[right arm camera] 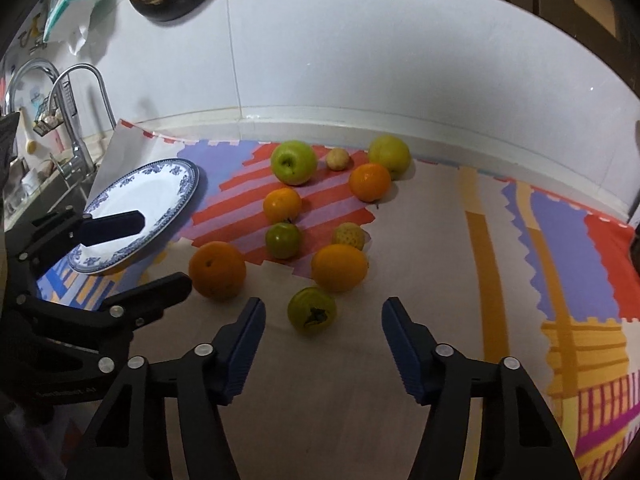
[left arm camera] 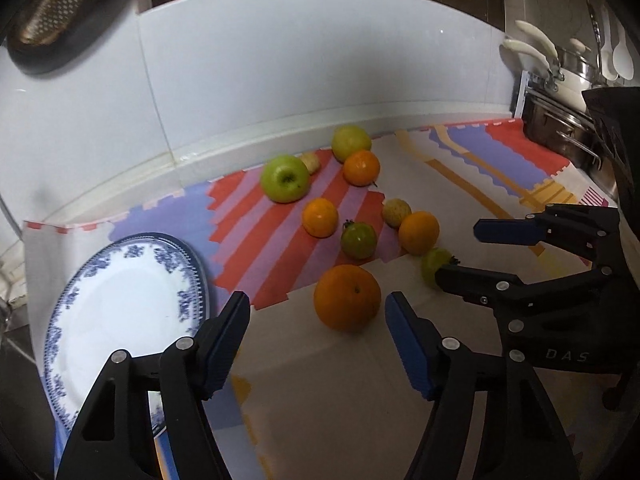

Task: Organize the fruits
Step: 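Move left tool to the large orange while right tool approaches a green fruit, then close left gripper on the large orange while right gripper closes on the green fruit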

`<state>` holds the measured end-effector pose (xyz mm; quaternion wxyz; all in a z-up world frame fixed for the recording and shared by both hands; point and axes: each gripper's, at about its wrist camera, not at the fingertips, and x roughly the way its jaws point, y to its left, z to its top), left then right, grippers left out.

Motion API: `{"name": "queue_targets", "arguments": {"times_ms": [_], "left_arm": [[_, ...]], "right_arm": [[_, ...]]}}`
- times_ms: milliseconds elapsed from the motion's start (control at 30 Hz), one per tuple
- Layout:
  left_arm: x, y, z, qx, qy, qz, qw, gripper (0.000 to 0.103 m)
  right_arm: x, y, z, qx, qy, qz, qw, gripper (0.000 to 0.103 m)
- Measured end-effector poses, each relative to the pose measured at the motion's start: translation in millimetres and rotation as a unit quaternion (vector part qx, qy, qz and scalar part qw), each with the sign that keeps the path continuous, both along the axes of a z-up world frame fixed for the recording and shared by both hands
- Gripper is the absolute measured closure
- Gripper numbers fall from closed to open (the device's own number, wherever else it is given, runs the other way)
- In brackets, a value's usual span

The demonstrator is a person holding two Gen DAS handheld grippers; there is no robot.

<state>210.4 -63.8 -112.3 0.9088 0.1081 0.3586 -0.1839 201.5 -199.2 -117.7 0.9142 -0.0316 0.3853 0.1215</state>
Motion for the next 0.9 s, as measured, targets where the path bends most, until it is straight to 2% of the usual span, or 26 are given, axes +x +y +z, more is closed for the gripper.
{"name": "queue_targets", "arguments": {"times_ms": [167, 467, 600, 900], "left_arm": [[8, -3, -9, -0.002, 0.014, -0.009, 0.9999, 0.038], [17, -10, -17, -0.010, 0.035, -0.019, 0.9992, 0.050], [18, -13, -16, -0.015, 0.035, -0.024, 0.9990, 0.060], [16, -12, -15, -0.018, 0.033, -0.017, 0.9992, 0.062]], "right_arm": [[5, 2, -8, 0.005, 0.014, 0.012, 1.000, 0.050], [10, 2, -16, 0.019, 0.028, 0.023, 0.999, 0.062], [11, 1, -17, 0.025, 0.033, 0.025, 0.999, 0.070], [9, 0, -15, 0.033, 0.034, 0.024, 0.999, 0.072]]}}
